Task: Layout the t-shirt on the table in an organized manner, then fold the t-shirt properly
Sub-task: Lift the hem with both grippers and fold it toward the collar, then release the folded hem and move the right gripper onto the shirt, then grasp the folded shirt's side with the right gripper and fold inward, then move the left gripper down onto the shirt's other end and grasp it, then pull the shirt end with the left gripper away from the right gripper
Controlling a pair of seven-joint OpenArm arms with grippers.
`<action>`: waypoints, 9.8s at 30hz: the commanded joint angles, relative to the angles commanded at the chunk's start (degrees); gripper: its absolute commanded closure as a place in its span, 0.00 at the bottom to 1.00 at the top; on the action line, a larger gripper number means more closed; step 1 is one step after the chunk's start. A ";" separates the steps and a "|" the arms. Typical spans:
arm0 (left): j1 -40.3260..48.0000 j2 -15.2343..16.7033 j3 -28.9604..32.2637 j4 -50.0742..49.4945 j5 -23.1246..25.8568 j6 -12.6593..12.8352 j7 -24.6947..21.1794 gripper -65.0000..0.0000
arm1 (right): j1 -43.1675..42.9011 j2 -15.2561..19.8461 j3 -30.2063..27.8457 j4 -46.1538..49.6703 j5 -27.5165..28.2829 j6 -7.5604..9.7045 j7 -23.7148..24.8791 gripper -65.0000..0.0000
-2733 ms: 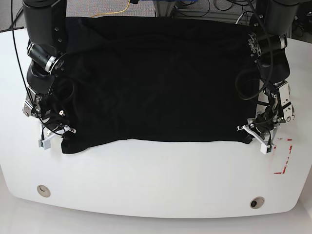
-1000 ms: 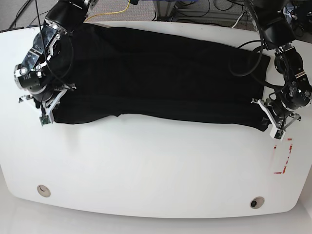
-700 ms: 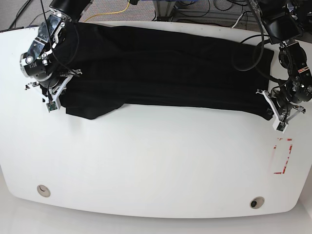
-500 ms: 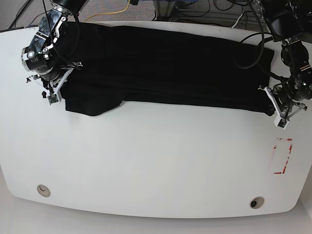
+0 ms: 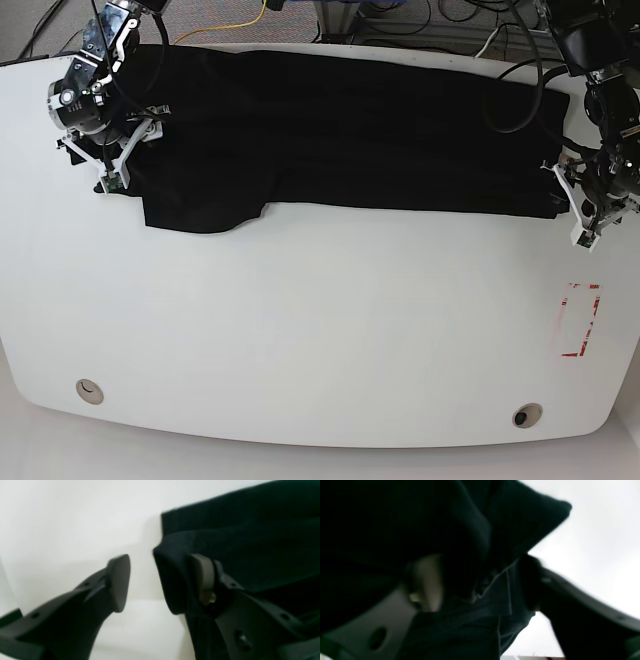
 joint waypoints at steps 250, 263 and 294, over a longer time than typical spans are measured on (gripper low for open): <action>-4.22 0.44 12.57 -15.30 -0.09 0.00 1.76 1.00 | 3.08 3.96 -9.41 -26.64 13.01 0.00 24.97 0.91; -1.58 0.44 9.14 -6.24 0.00 0.00 4.48 1.00 | 3.25 4.13 -9.67 -26.64 13.01 0.00 24.97 0.91; -6.86 -0.62 -4.22 4.48 -19.69 0.00 19.65 0.49 | 3.16 3.96 -9.76 -26.64 13.10 0.00 24.97 0.91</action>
